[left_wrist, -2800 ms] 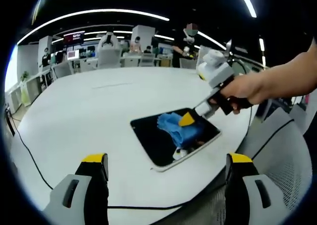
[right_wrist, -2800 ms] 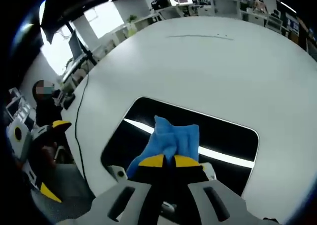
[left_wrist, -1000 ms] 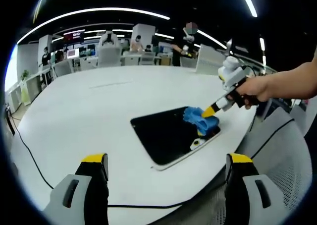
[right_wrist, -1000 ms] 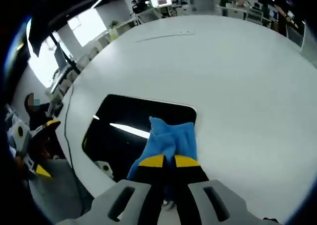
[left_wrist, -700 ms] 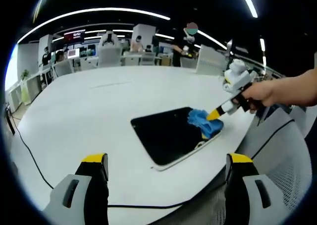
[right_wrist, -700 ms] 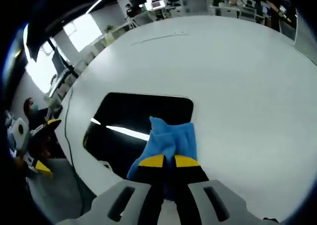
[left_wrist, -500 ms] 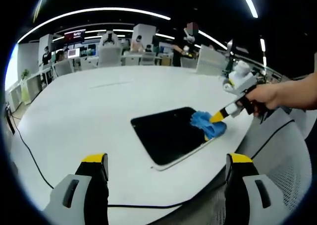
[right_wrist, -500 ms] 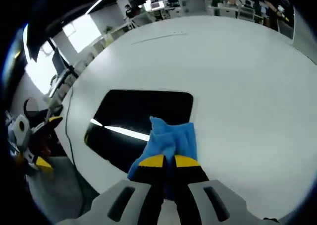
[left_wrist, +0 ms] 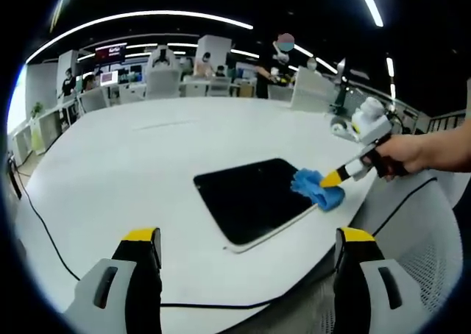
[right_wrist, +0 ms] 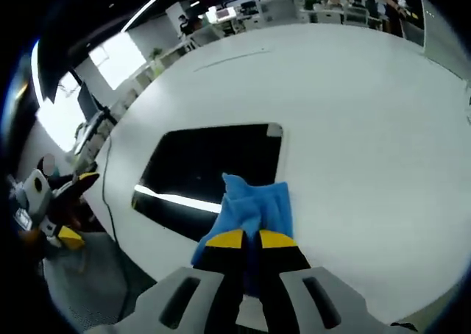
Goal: Wipe the mirror surface with the cleaning cloth until all visible marks leave the cleaned area.
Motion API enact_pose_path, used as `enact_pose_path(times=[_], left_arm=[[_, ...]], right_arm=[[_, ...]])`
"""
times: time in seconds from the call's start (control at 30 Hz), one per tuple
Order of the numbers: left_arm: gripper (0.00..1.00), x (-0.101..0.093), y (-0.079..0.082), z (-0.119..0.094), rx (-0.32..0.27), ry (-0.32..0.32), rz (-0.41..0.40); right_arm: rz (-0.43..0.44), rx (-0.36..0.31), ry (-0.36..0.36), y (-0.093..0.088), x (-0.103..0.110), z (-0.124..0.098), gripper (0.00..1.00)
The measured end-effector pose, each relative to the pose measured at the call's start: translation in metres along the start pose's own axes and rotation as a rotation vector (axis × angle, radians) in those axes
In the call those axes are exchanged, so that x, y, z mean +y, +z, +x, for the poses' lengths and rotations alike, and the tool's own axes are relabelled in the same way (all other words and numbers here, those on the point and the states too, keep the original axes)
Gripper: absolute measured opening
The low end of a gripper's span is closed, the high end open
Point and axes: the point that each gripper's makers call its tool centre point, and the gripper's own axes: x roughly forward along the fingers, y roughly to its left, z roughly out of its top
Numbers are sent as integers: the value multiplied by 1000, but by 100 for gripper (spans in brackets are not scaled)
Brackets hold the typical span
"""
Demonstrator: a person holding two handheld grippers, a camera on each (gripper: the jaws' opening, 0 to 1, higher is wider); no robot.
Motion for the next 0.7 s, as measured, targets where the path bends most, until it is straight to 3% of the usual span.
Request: enact_pose_path(times=[0.07, 0.7], left_arm=[[97, 0, 0, 0, 1, 0, -27], [99, 0, -1, 0, 10, 3, 33]], right_arm=[[-11, 2, 2, 0, 1, 0, 1], [-23, 27, -5, 1, 20, 7, 0]])
